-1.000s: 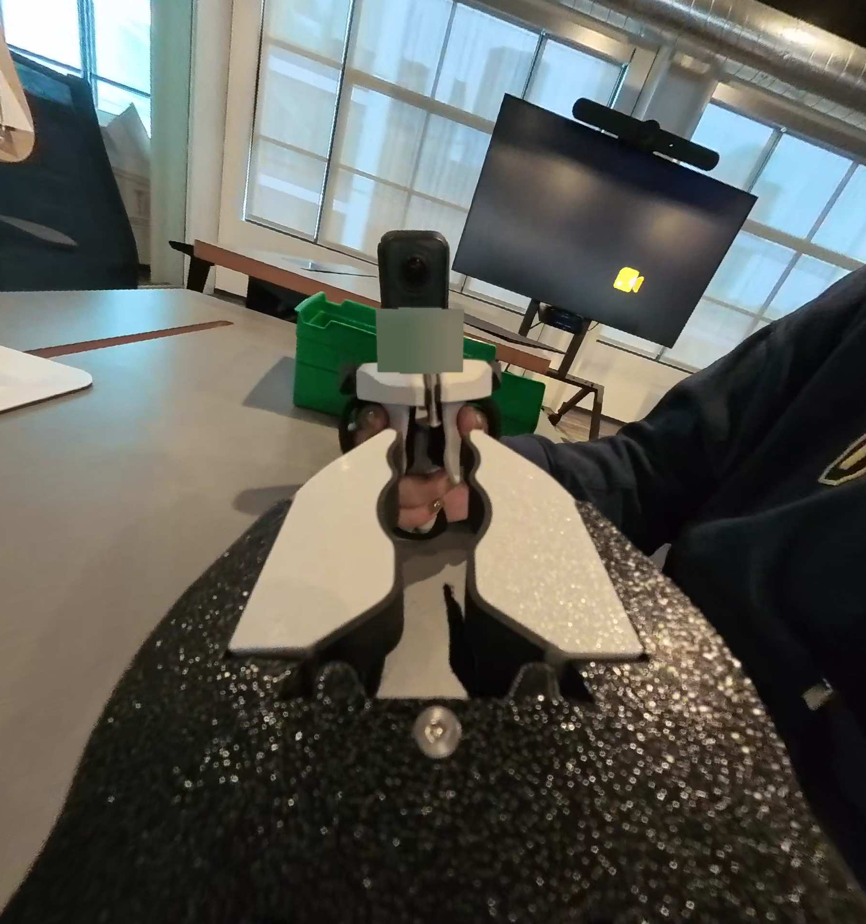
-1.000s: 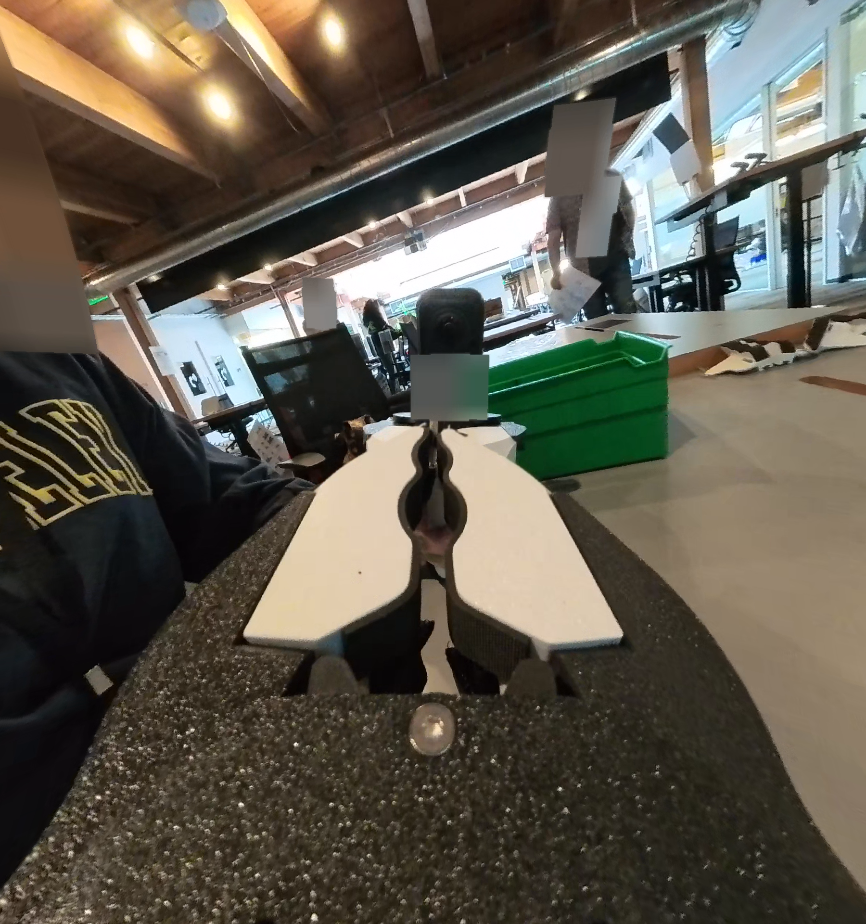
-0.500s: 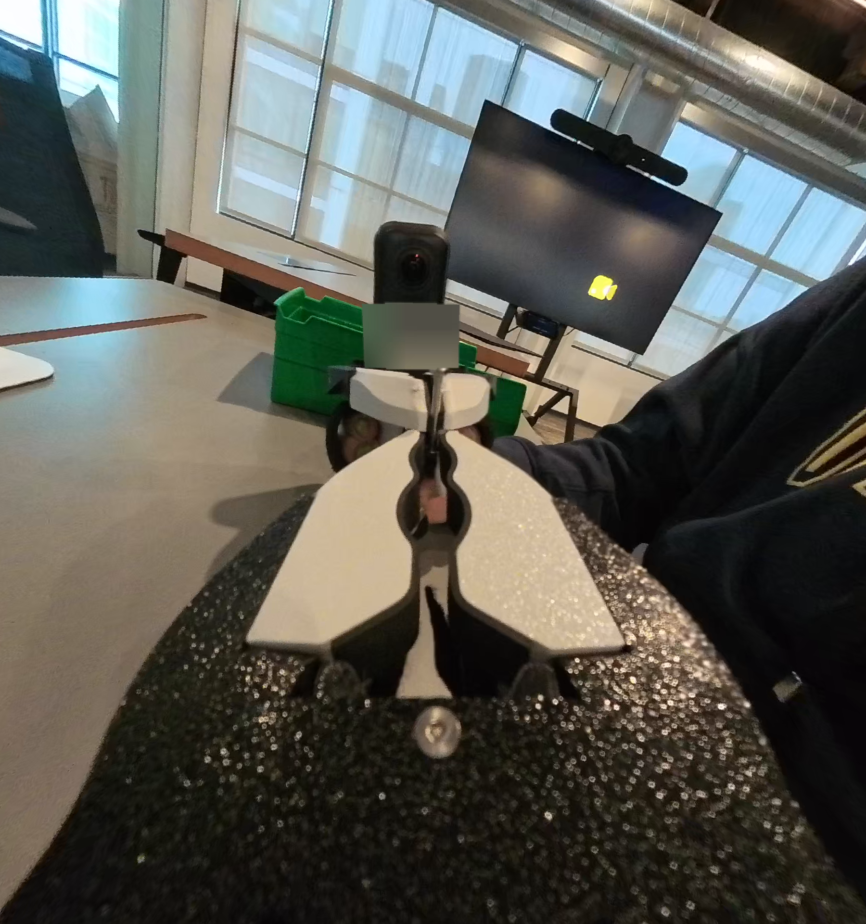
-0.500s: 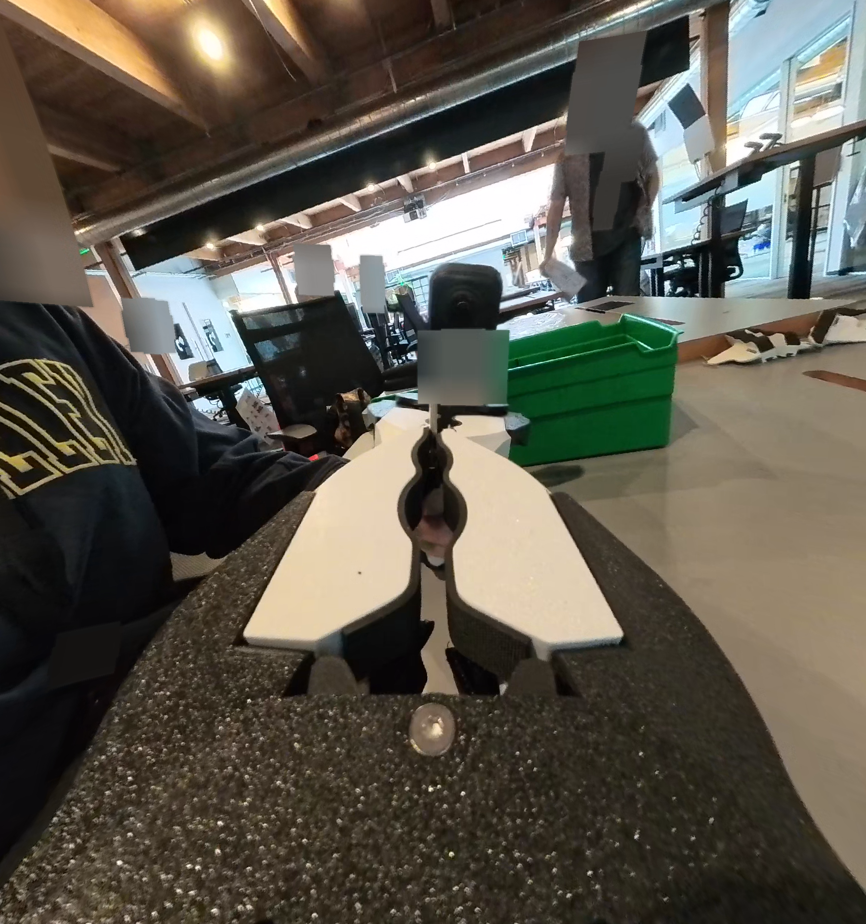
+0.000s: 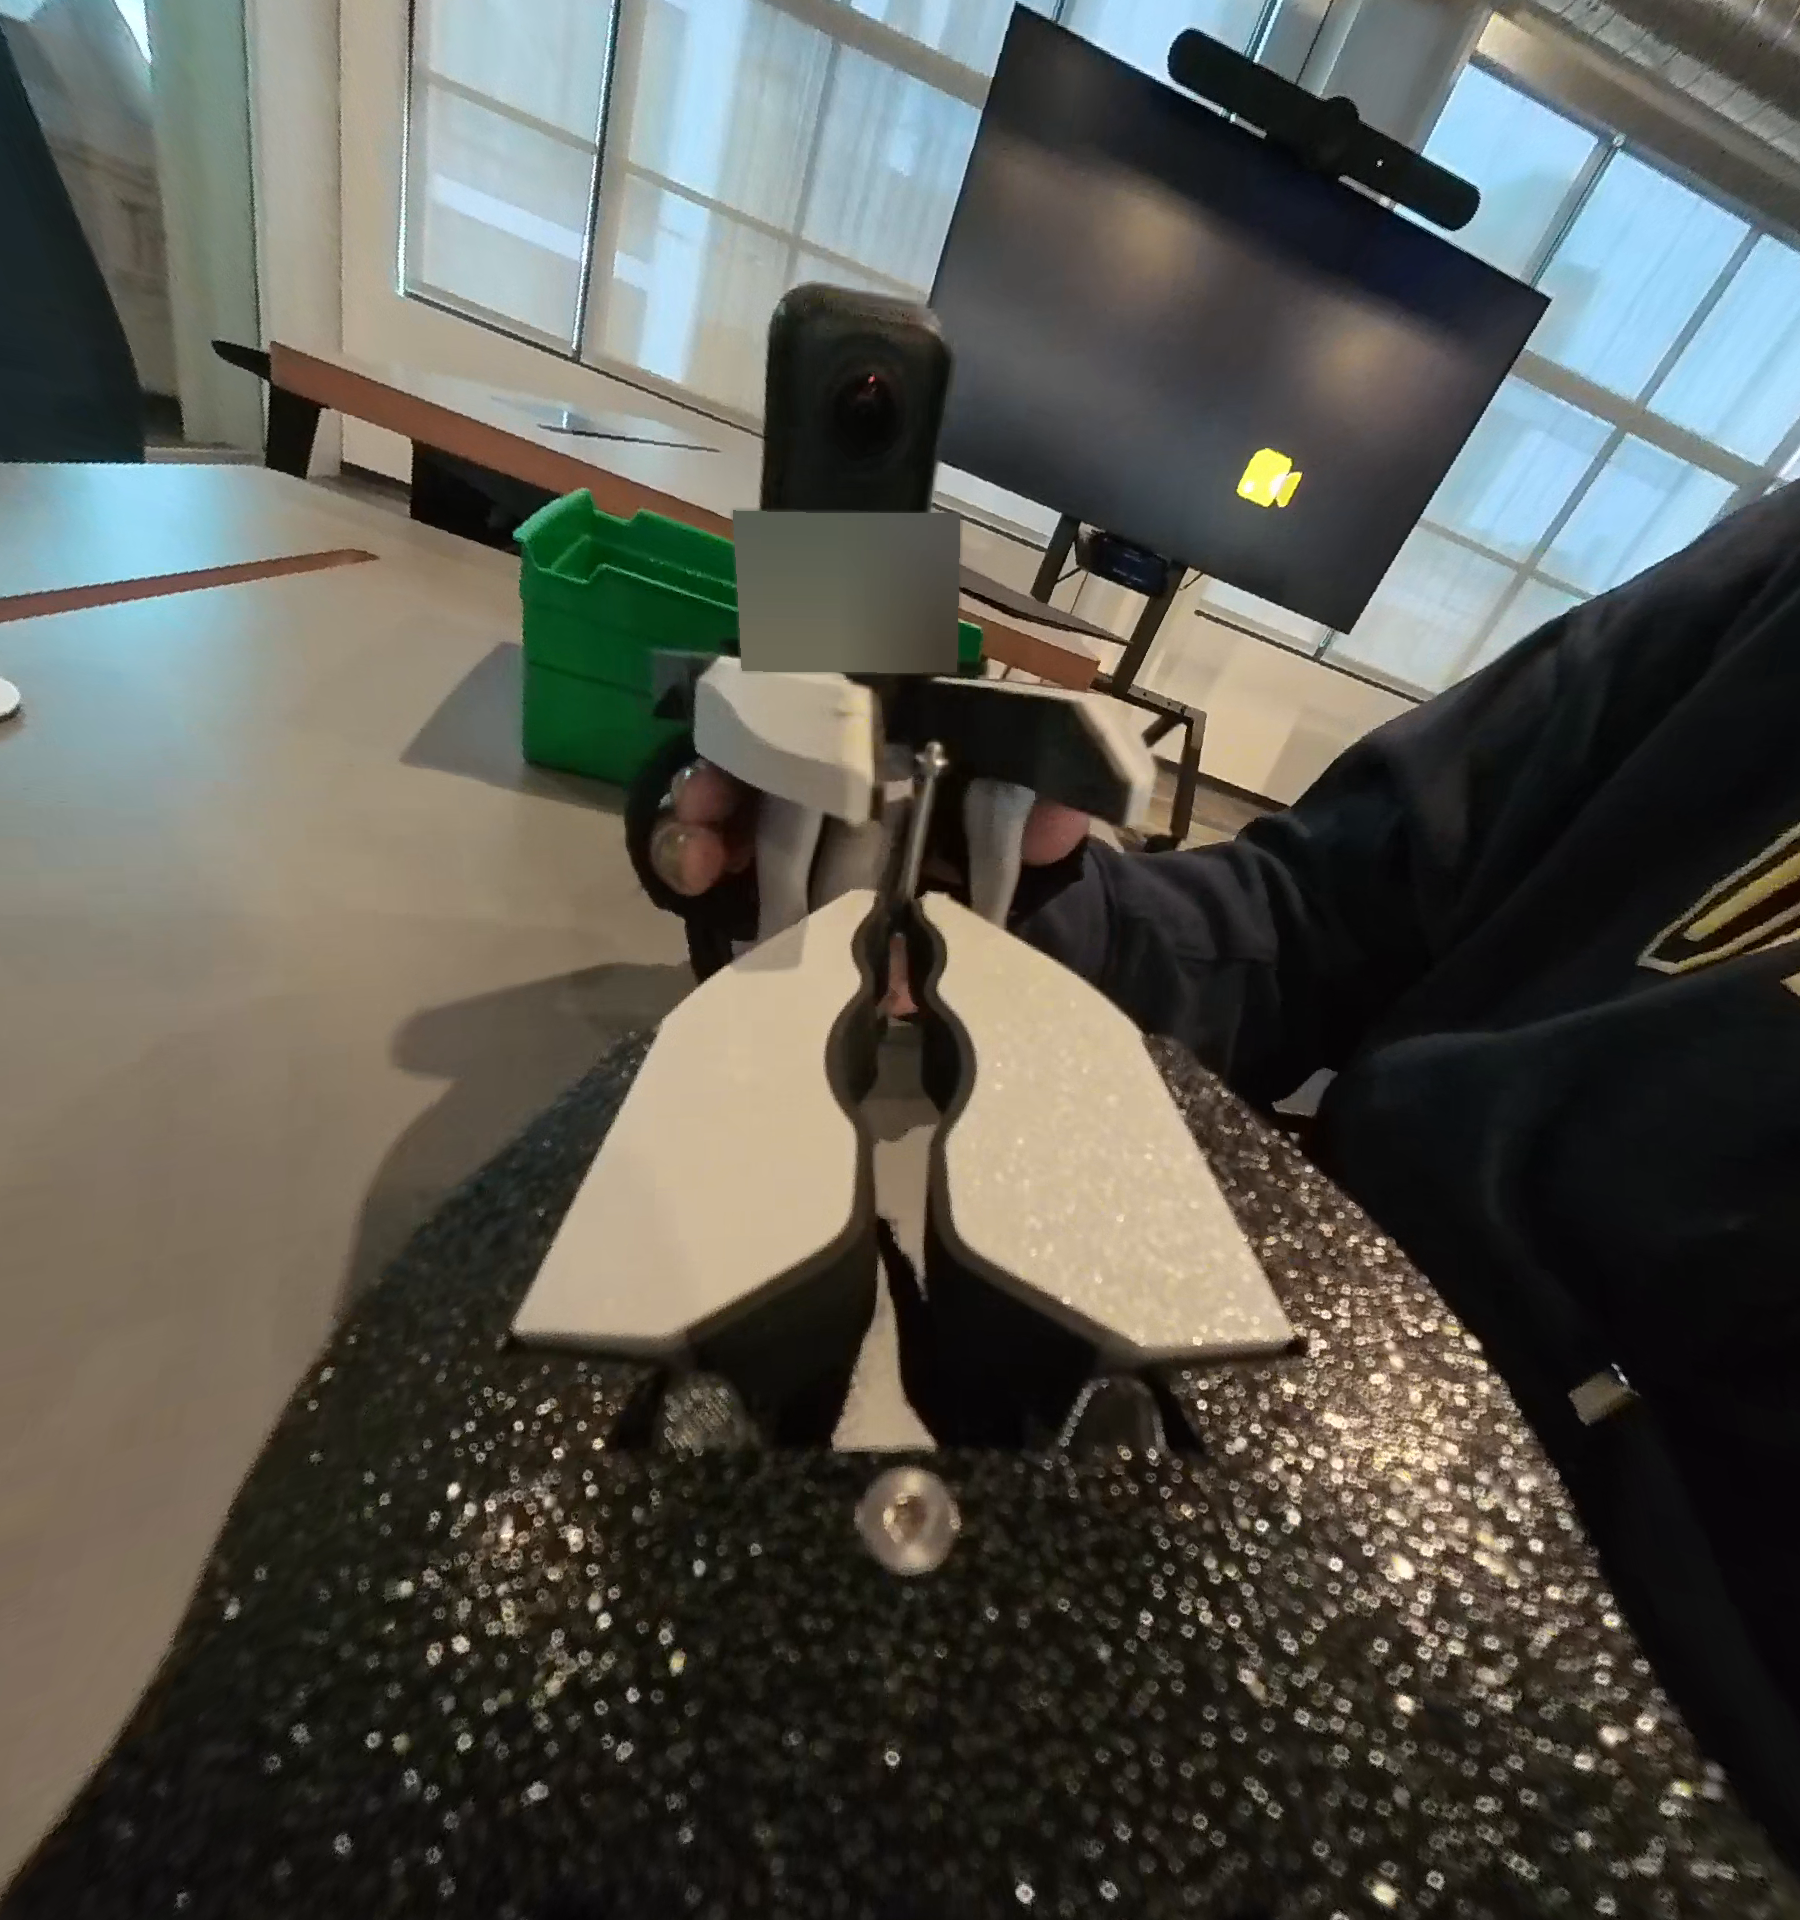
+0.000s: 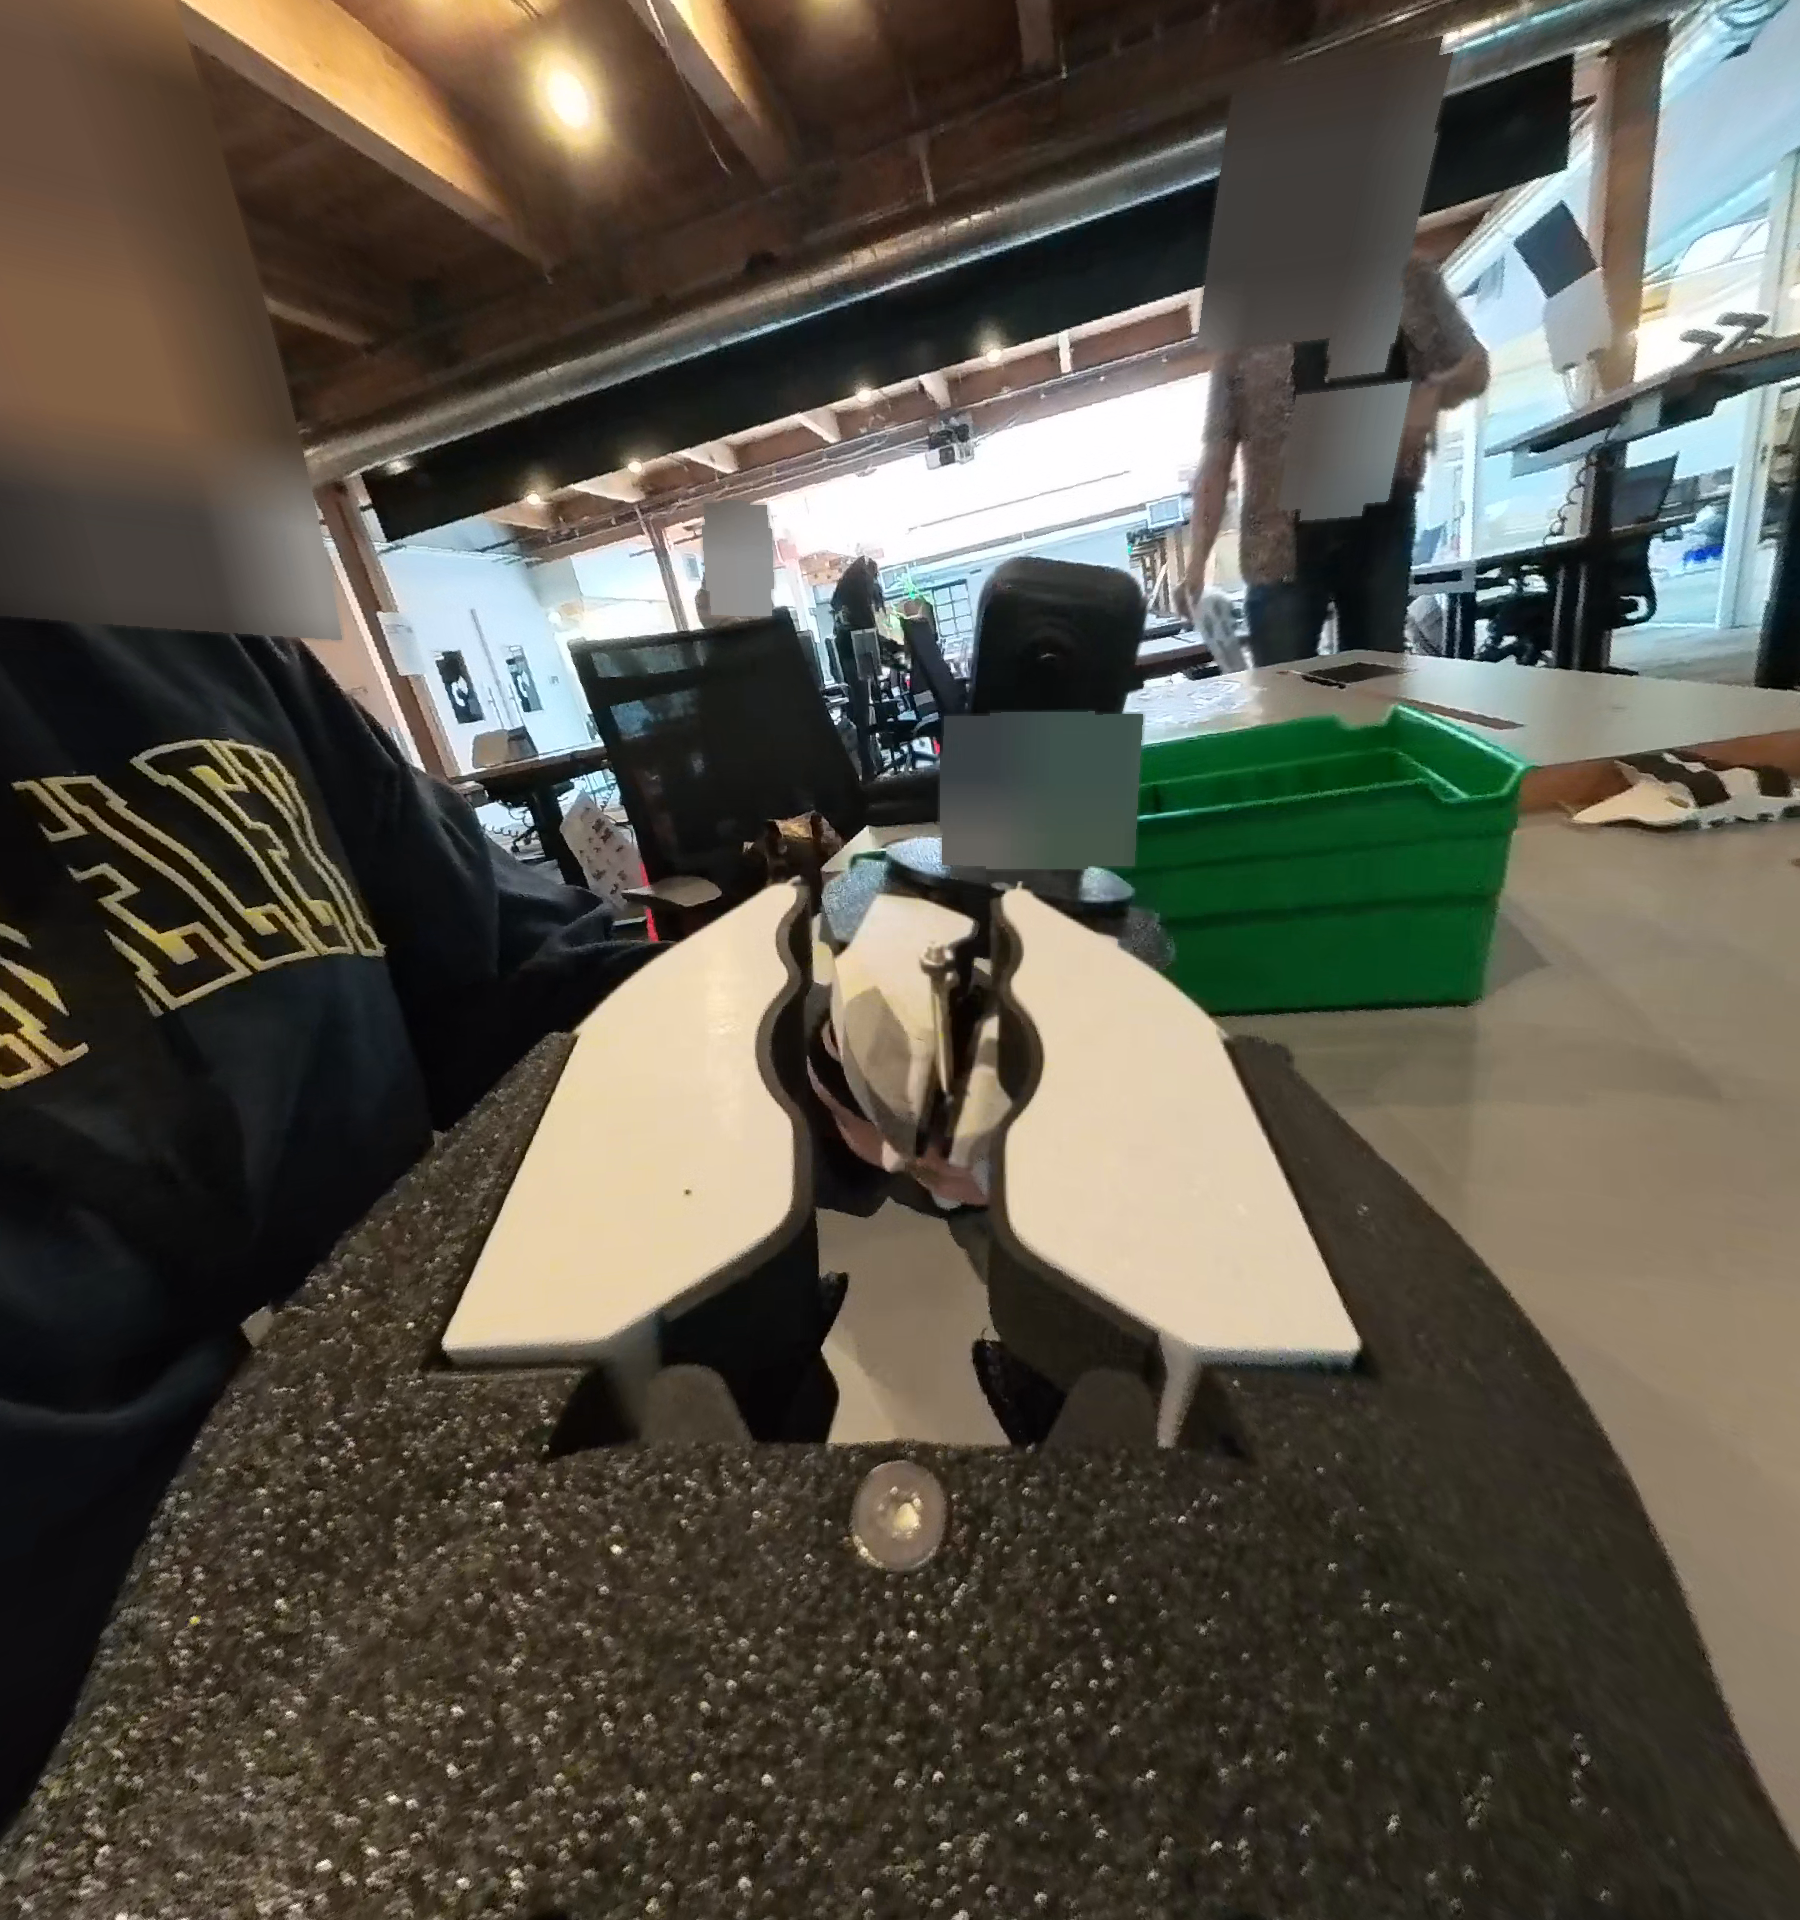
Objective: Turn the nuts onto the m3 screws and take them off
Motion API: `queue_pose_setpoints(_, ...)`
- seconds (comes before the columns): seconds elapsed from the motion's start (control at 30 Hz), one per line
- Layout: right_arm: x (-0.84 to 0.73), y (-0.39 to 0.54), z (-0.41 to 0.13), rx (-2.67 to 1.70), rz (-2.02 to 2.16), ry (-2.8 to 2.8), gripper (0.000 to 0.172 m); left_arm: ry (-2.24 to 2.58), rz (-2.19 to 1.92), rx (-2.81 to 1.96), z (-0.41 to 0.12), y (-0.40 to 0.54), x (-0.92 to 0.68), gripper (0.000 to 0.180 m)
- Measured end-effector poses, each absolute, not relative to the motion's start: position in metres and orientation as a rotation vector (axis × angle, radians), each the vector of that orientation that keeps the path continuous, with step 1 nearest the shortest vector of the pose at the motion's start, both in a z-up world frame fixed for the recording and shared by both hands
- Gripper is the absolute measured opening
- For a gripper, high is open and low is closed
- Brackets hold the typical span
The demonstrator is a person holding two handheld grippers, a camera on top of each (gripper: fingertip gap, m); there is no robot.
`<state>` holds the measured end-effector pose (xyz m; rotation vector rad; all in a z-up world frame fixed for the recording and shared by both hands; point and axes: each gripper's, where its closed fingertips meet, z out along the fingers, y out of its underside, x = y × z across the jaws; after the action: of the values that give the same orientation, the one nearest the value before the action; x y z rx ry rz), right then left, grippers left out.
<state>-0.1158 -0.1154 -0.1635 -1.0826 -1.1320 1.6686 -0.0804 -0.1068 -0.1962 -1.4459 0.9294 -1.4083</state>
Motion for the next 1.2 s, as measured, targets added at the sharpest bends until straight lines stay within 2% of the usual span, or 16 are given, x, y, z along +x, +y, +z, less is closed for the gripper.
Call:
queue_pose_setpoints(0.37, -0.101, -0.104, -0.166, -1.109, 1.615, -1.106, 0.024, 0.859, -1.407, -1.454, -0.193, -0.098, -0.090, 0.002)
queue_pose_setpoints(0.7, -0.105, -0.108, -0.167, -1.115, 1.571, -1.141, 0.028, 0.850, -1.422, -1.458, -0.195, -0.097, -0.089, 0.002)
queue_pose_setpoints(0.73, -0.099, -0.108, -0.168, -1.104, 1.572, -1.156, 0.019, 0.831, -1.427, -1.450, -0.192, -0.095, -0.092, 0.002)
queue_pose_setpoints(0.97, -0.108, -0.099, -0.173, -1.188, 1.517, -1.124, 0.018, 0.867, -1.433, -1.441, -0.193, -0.099, -0.088, 0.002)
queue_pose_setpoints(1.1, -0.116, -0.103, -0.178, -1.211, 1.532, -1.155, 0.004, 0.878, -1.431, -1.439, -0.193, -0.101, -0.087, 0.002)
queue_pose_setpoints(1.2, -0.115, -0.103, -0.178, -1.221, 1.539, -1.154, 0.002, 0.883, -1.423, -1.412, -0.193, -0.102, -0.085, 0.003)
